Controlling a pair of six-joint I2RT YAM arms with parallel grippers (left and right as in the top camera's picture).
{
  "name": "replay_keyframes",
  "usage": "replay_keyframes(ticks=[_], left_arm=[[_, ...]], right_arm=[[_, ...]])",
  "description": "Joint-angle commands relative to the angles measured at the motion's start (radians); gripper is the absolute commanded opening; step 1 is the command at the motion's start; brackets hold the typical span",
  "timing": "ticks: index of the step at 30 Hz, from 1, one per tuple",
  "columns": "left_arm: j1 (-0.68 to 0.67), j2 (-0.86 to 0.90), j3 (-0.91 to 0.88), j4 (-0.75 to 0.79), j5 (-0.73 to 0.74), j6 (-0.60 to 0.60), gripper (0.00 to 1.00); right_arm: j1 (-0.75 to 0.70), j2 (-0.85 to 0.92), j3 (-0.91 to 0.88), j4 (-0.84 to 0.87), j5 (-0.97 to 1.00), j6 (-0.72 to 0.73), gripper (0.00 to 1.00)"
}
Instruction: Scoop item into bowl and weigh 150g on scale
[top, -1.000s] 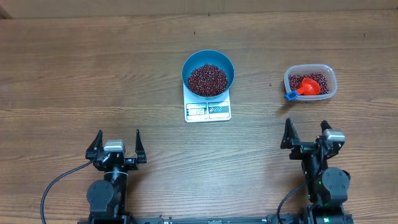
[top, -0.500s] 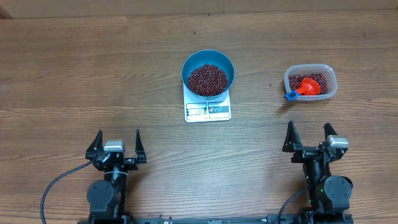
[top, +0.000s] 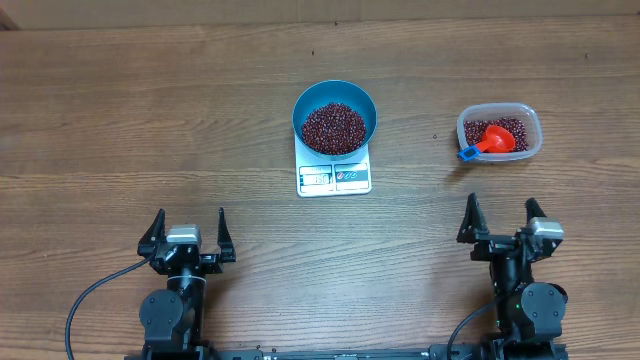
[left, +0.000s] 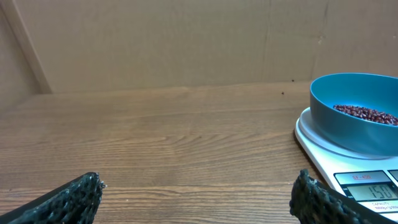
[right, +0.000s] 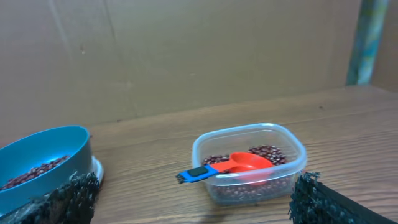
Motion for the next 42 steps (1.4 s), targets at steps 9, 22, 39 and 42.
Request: replay_keyframes(ticks=[9,22,39,42], left_arm=[[0.006,-0.008,-0.004,0.002,-0.002,-0.014,1.00],[0.006,-0.008,-0.003,0.002,-0.002,-0.014,1.00],[0.006,-0.008,-0.004,0.002,-0.002,-0.014,0.99],[0.006,-0.008,-0.004,0.002,-0.002,-0.014,1.00]], right_arm=[[0.001,-0.009,-0.011,0.003,-0.139,-0.112,1.00],[-0.033,-0.009,-0.011,-0.011,-0.127,-0.280,1.00],[-0.055,-0.009,-0.011,-0.008,-0.119,-0.186,1.00],[-0.055,-0.009,-0.011,-0.008,-0.119,-0.186,1.00]])
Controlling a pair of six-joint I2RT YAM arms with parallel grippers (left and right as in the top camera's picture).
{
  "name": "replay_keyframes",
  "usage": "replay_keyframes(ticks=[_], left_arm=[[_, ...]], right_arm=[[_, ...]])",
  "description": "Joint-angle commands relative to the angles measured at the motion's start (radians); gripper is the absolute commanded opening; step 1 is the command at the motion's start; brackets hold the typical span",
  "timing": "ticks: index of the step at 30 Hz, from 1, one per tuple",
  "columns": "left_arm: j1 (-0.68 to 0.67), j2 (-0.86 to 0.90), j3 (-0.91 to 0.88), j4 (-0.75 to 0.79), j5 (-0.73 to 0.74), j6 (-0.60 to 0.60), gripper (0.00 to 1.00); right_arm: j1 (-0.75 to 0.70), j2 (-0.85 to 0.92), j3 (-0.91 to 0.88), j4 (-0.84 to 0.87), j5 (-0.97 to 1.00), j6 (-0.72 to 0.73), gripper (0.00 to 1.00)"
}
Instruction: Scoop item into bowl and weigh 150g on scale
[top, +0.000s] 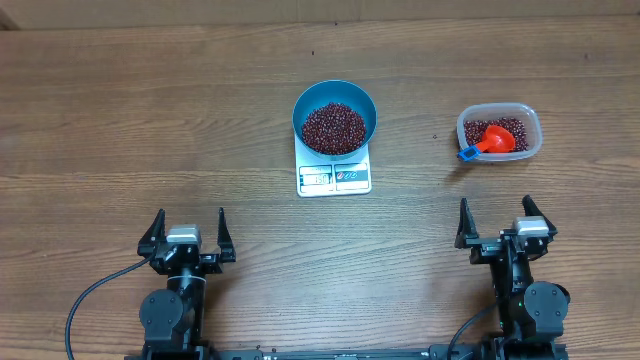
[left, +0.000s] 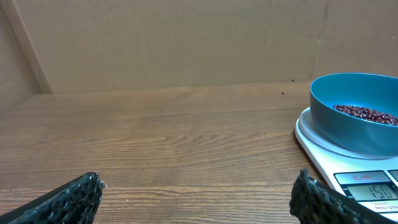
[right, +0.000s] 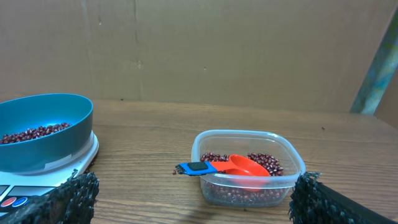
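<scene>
A blue bowl (top: 335, 115) of dark red beans sits on a white scale (top: 334, 178) at the table's middle; in the left wrist view the scale display (left: 372, 193) reads 150. A clear tub (top: 499, 132) of beans at the right holds a red scoop (top: 494, 139) with a blue handle (right: 200, 167) sticking out over the rim. My left gripper (top: 187, 235) stands open near the front left, nothing between its fingers. My right gripper (top: 494, 226) stands open near the front right, facing the tub (right: 249, 174), nothing in it.
A cardboard wall (left: 186, 43) runs behind the table. Bare wood (top: 150, 120) lies to the left of the scale. A few loose beans lie by the scoop's handle (right: 177, 172).
My right gripper has turned and shifted slightly left; its view now shows the tub centred and the bowl and scale at the left. The left arm, bowl and scoop have not moved.
</scene>
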Motion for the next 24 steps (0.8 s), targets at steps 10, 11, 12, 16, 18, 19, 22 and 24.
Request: replay_keyframes(ticks=[10,11,12,16,18,19,22,24], left_arm=[[0.006,-0.009,-0.004,0.002,-0.002,-0.014,1.00],[0.006,-0.009,-0.004,0.002,-0.002,-0.014,1.00],[0.006,-0.009,-0.004,0.002,-0.002,-0.014,1.00],[0.006,-0.009,-0.004,0.002,-0.002,-0.014,1.00],[0.006,-0.009,-0.004,0.002,-0.002,-0.014,1.00],[0.006,-0.009,-0.004,0.002,-0.002,-0.014,0.99],[0.006,-0.009,-0.004,0.002,-0.002,-0.014,1.00],[0.006,-0.009,-0.004,0.002,-0.002,-0.014,1.00]], right_arm=[[-0.037,-0.009,-0.011,0.005,0.011,0.011,1.00],[-0.044,-0.009,-0.011,0.005,0.011,0.011,1.00],[-0.052,-0.009,-0.011,0.005,0.011,0.011,1.00],[-0.055,-0.008,-0.011,0.005,0.011,0.011,1.00],[-0.055,-0.008,-0.011,0.006,0.011,0.011,1.00],[-0.055,-0.008,-0.011,0.005,0.011,0.011,1.00],[-0.055,-0.008,-0.011,0.005,0.011,0.011,1.00],[-0.055,-0.008,-0.011,0.006,0.011,0.011,1.00]])
